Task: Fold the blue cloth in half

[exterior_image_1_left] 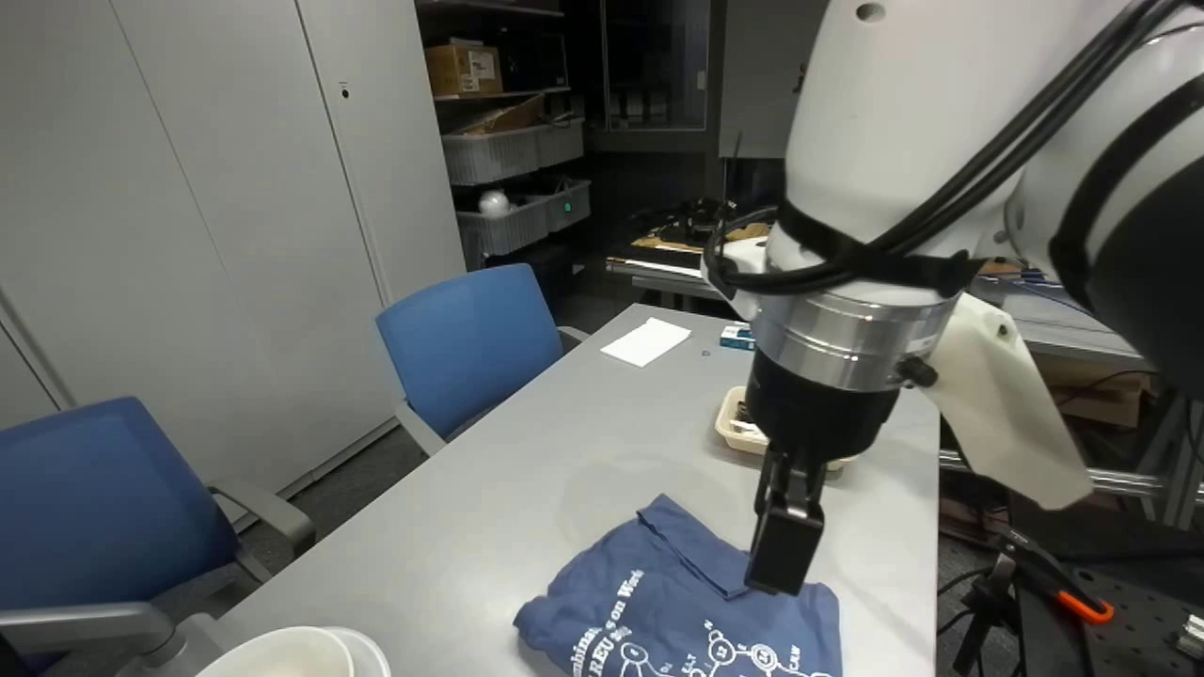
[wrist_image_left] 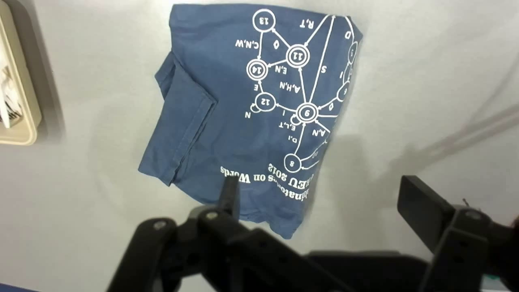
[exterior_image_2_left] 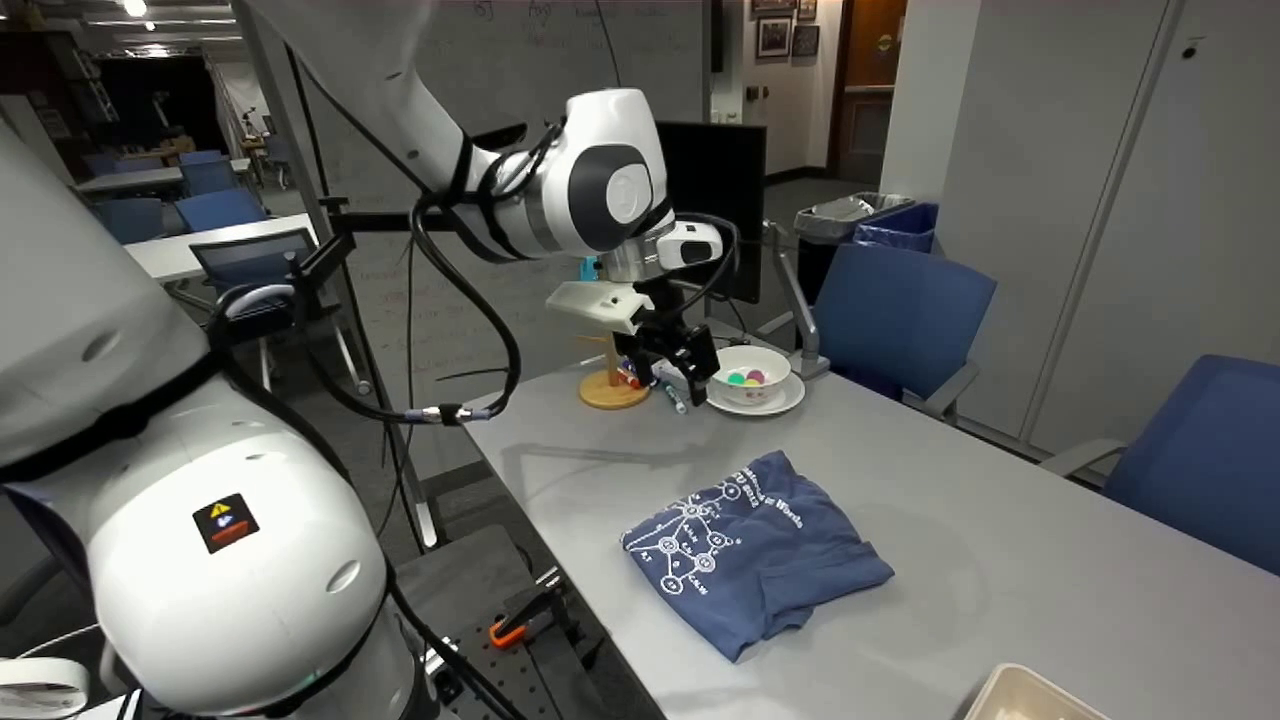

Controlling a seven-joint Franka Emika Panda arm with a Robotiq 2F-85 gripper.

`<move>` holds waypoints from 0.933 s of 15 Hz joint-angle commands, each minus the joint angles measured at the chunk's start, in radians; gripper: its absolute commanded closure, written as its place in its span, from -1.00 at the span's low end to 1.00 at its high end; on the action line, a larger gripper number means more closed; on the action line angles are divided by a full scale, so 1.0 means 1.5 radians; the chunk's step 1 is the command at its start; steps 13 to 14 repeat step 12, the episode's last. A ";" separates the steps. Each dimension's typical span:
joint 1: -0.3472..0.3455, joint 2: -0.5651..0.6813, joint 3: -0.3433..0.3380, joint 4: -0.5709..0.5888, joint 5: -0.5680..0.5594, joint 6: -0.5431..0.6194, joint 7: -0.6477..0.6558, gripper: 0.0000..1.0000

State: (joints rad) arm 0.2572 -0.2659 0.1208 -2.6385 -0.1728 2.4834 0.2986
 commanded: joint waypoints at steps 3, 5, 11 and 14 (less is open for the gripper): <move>-0.030 -0.029 0.029 -0.021 0.020 -0.005 -0.012 -1.00; -0.030 -0.030 0.029 -0.023 0.020 -0.005 -0.012 -1.00; -0.030 -0.030 0.029 -0.023 0.020 -0.005 -0.012 -1.00; -0.030 -0.030 0.029 -0.023 0.020 -0.005 -0.012 -1.00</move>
